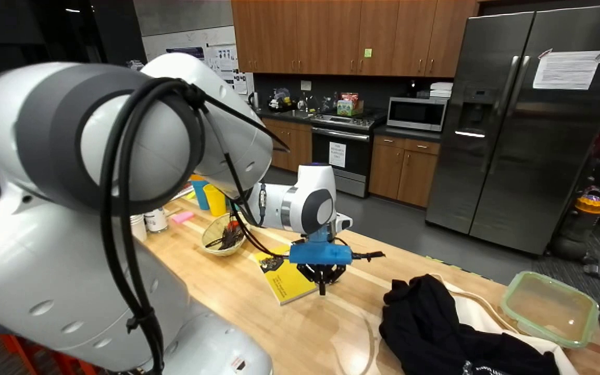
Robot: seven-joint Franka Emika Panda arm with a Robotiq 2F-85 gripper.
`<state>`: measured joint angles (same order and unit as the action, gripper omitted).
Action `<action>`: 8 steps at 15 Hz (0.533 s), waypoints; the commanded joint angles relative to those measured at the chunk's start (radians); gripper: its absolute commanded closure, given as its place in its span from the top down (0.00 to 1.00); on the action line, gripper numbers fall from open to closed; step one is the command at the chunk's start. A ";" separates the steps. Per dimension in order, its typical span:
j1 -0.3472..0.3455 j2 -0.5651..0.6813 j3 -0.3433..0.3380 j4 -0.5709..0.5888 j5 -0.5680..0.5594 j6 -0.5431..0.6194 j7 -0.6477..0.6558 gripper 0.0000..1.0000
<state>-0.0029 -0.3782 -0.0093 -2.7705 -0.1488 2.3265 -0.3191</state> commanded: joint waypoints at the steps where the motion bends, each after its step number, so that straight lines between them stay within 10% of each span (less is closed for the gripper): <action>1: 0.061 -0.131 0.065 -0.016 -0.031 -0.064 0.053 0.00; 5: 0.161 -0.211 0.133 -0.012 -0.019 -0.097 0.062 0.00; 6: 0.186 -0.226 0.154 -0.011 -0.023 -0.102 0.068 0.26; 8: 0.228 -0.247 0.192 -0.006 -0.038 -0.110 0.069 0.31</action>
<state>0.1719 -0.5658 0.1462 -2.7710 -0.1556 2.2459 -0.2642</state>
